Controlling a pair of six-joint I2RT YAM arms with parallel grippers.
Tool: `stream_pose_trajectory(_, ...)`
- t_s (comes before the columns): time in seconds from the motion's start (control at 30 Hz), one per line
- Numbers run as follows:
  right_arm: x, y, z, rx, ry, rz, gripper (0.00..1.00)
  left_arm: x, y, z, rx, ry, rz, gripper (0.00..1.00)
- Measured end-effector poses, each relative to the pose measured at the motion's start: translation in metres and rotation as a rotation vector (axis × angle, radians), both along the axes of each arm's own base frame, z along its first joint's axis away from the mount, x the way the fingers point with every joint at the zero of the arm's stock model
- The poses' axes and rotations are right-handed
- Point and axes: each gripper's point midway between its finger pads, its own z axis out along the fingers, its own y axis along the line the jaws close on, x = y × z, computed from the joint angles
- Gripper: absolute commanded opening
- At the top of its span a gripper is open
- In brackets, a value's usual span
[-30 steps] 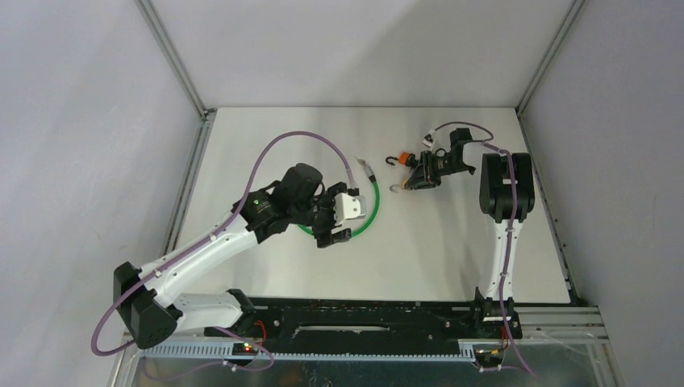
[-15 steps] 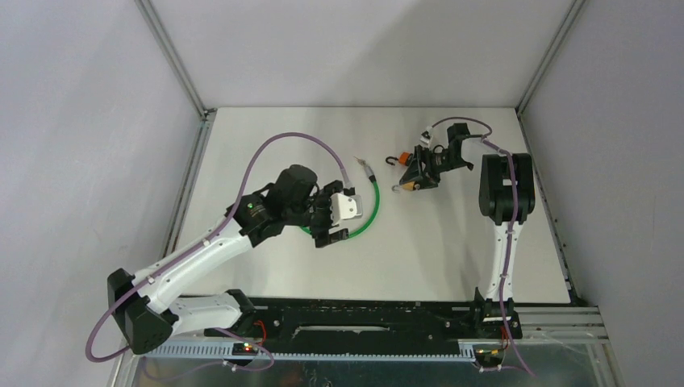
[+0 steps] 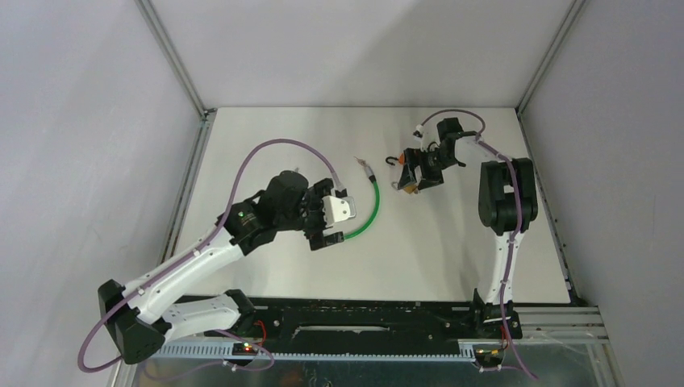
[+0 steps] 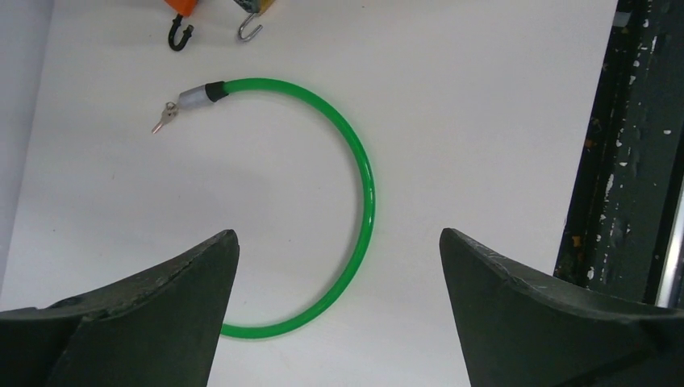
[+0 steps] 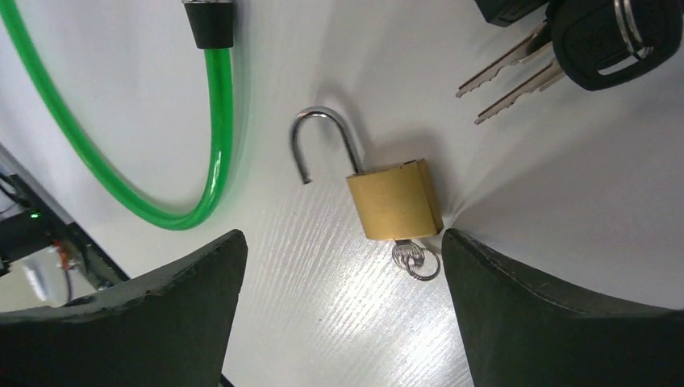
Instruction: Unlock with the key
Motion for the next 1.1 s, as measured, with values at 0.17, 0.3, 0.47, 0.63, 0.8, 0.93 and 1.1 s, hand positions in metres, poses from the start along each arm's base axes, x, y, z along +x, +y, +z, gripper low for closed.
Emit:
stream_pose_trajectory(0.17, 0.001, 0.000, -0.002, -0.078, -0.036, 0.020, 0.97, 0.002, 0.004, -0.001, -0.002, -0.018, 0.017, 1.00)
stream_pose_trajectory(0.3, 0.003, -0.009, -0.003, -0.152, -0.070, 0.022, 0.99, 0.006, 0.007, -0.002, 0.001, -0.033, 0.049, 1.00)
stream_pose_trajectory(0.47, 0.000, -0.025, 0.012, -0.223, -0.130, 0.010, 0.99, 0.019, 0.020, -0.002, -0.017, -0.055, 0.144, 1.00)
stream_pose_trajectory(0.63, 0.002, -0.036, 0.064, -0.253, -0.281, -0.002, 0.99, 0.049, 0.051, 0.003, -0.073, -0.085, 0.350, 1.00)
stream_pose_trajectory(0.8, 0.004, -0.053, 0.125, -0.285, -0.452, -0.040, 0.99, 0.081, 0.097, 0.025, -0.185, -0.143, 0.613, 1.00)
stream_pose_trajectory(0.93, 0.002, -0.072, 0.160, -0.339, -0.551, -0.082, 1.00, 0.096, 0.133, 0.046, -0.287, -0.190, 0.789, 1.00)
stream_pose_trajectory(1.1, -0.009, -0.093, 0.193, -0.412, -0.646, -0.149, 0.99, 0.107, 0.186, 0.067, -0.421, -0.245, 1.008, 1.00)
